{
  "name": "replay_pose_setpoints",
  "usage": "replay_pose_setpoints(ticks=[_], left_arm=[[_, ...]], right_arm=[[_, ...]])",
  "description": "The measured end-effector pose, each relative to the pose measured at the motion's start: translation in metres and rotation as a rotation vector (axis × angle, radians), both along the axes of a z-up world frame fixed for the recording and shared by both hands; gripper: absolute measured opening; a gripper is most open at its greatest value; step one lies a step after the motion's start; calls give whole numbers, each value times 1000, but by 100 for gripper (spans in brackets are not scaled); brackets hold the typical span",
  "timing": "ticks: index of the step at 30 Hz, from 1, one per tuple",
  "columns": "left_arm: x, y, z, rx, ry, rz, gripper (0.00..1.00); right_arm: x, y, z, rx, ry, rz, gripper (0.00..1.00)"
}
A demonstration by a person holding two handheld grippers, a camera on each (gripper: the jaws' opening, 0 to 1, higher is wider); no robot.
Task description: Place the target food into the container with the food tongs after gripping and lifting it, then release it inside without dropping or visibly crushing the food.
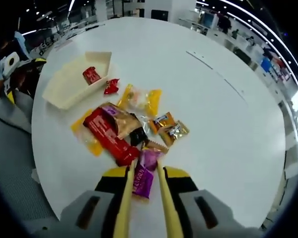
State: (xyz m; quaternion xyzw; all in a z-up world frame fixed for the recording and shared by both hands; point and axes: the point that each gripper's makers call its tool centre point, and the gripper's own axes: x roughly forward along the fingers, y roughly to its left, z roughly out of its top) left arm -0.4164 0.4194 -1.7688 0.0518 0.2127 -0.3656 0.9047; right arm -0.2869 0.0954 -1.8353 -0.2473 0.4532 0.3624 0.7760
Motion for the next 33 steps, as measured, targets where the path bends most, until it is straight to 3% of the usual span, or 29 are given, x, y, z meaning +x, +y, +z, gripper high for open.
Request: replay_pose_setpoints(ticks=[10, 21, 33], left_arm=[[-1, 0, 0, 6, -1, -2, 100], [0, 0, 1, -3, -4, 4, 100], [1, 2, 1, -8, -3, 12, 100]], right_arm=[[6, -4, 2, 7, 17, -76, 21], [6, -10, 11, -4, 11, -70, 21], [19, -10, 48, -22, -10, -29, 22]])
